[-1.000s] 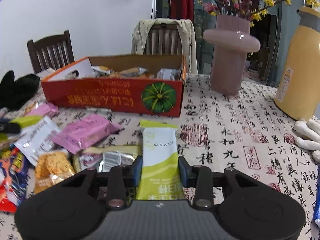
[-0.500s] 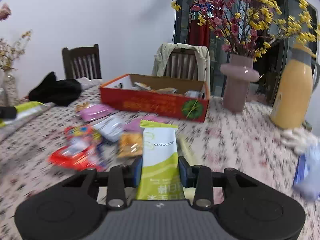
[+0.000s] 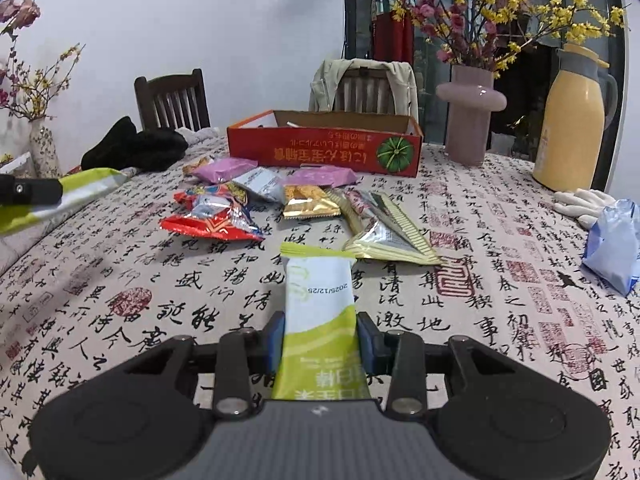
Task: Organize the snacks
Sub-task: 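Carry the white-green packet in the right gripper into the box while the left gripper carries the green packet, then open the right gripper inside the box while the left gripper releases the green packet, then withdraw both grippers from the box back toward the snack pile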
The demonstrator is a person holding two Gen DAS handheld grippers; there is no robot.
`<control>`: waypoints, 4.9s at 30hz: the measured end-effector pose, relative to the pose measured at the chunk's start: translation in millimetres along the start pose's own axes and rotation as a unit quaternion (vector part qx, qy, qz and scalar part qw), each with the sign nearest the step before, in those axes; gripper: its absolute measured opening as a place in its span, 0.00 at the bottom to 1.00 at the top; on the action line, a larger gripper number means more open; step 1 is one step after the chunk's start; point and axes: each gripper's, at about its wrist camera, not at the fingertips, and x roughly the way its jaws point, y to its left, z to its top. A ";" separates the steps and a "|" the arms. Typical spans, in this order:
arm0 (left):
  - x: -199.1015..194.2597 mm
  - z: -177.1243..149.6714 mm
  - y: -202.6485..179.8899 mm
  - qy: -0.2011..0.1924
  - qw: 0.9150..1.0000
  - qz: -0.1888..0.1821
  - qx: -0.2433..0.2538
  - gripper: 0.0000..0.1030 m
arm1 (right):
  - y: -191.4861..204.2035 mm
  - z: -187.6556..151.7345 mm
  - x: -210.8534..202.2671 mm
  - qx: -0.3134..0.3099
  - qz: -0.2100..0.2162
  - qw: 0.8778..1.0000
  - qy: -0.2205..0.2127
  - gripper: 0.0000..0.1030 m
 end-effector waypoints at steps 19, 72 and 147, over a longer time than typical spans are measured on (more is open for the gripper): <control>86.8 85.3 8.3 -0.005 0.999 -0.013 0.030 0.32 | -43.2 88.6 36.1 0.012 0.044 0.998 -0.040 0.35; 238.7 193.3 22.2 0.003 0.996 0.049 0.074 0.89 | -94.3 268.3 226.0 -0.017 -0.026 0.998 0.056 0.61; 73.8 57.4 49.5 -0.024 0.991 0.076 0.111 1.00 | -1.8 62.5 33.3 -0.073 -0.037 0.994 -0.079 0.84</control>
